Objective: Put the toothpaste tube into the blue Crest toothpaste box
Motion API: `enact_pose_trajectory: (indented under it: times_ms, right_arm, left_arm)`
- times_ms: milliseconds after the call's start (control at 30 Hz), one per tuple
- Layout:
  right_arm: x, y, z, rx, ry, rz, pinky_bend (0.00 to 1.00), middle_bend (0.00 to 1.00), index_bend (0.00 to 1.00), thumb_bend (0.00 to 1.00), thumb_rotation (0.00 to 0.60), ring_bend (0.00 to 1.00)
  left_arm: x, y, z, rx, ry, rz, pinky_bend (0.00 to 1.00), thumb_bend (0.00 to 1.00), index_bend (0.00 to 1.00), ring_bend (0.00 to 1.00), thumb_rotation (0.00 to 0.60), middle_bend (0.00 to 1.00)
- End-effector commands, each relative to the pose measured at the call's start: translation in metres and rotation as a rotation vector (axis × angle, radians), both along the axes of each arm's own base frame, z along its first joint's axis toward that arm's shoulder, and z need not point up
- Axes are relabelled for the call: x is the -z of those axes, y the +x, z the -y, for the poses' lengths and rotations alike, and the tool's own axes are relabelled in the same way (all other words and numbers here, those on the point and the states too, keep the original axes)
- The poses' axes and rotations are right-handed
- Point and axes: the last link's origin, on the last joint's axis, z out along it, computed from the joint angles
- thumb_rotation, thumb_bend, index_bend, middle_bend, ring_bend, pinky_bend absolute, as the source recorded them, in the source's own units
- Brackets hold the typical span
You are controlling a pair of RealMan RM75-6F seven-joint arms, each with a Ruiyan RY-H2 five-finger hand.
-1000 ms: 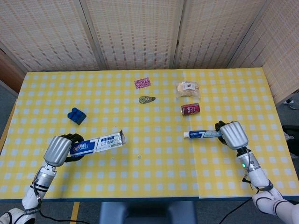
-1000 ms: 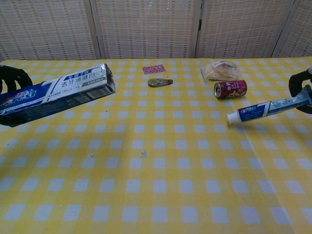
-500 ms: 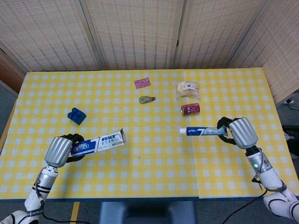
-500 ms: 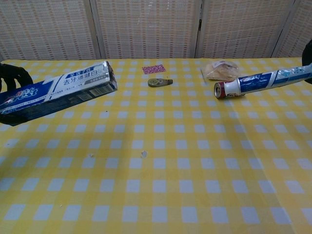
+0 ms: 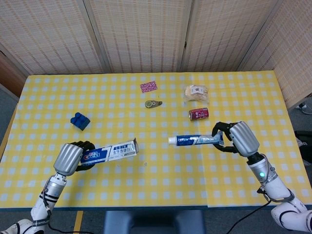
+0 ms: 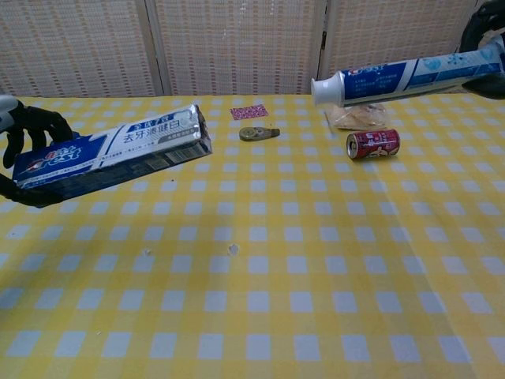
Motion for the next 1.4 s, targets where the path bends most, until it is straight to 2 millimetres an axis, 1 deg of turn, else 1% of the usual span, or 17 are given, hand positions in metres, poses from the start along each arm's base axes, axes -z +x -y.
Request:
enact_pose_trajectory:
  times_ms: [33, 267, 500, 667, 933, 1033, 1167, 1400]
  right_arm:
    - [0.002, 0.018, 0.003, -0.020, 0.031, 0.003, 0.77, 0.66, 0.86, 0.44, 0.600, 0.80]
    - [0.019, 0.034, 0.003, -0.027, 0.080, -0.003, 0.77, 0.66, 0.86, 0.44, 0.600, 0.80]
    - [0.034, 0.044, -0.001, -0.050, 0.099, 0.029, 0.77, 0.66, 0.86, 0.44, 0.600, 0.80]
    - [0.032, 0.049, -0.006, -0.063, 0.107, 0.072, 0.77, 0.66, 0.86, 0.44, 0.600, 0.80]
    - [0.019, 0.051, -0.010, -0.063, 0.116, 0.137, 0.77, 0.66, 0.86, 0.44, 0.600, 0.80]
    - [0.018, 0.053, -0.011, -0.066, 0.129, 0.152, 0.77, 0.66, 0.86, 0.44, 0.600, 0.80]
    - [0.021, 0.057, -0.011, -0.070, 0.150, 0.164, 0.77, 0.66, 0.86, 0.44, 0.600, 0.80]
    - [0.031, 0.064, -0.008, -0.075, 0.179, 0.174, 0.77, 0.66, 0.86, 0.44, 0.600, 0.80]
  left_arm:
    - [0.001, 0.005, 0.000, 0.007, -0.002, 0.012, 0.68, 0.21, 0.63, 0.59, 0.600, 0.75]
    - [0.001, 0.010, 0.001, 0.001, 0.001, 0.041, 0.68, 0.21, 0.63, 0.59, 0.600, 0.75]
    - [0.004, 0.016, 0.005, 0.002, -0.032, 0.085, 0.68, 0.21, 0.63, 0.59, 0.600, 0.75]
    - [0.007, 0.021, 0.010, 0.023, -0.037, 0.081, 0.68, 0.21, 0.63, 0.59, 0.600, 0.75]
    - [0.008, 0.018, 0.009, 0.007, -0.038, 0.073, 0.68, 0.21, 0.63, 0.59, 0.600, 0.75]
    - [0.010, 0.020, 0.009, 0.009, -0.044, 0.074, 0.68, 0.21, 0.63, 0.59, 0.600, 0.75]
    - [0.012, 0.024, 0.009, 0.019, -0.050, 0.079, 0.68, 0.21, 0.63, 0.59, 0.600, 0.75]
    - [0.008, 0.038, 0.010, 0.044, -0.043, 0.124, 0.68, 0.21, 0.63, 0.59, 0.600, 0.75]
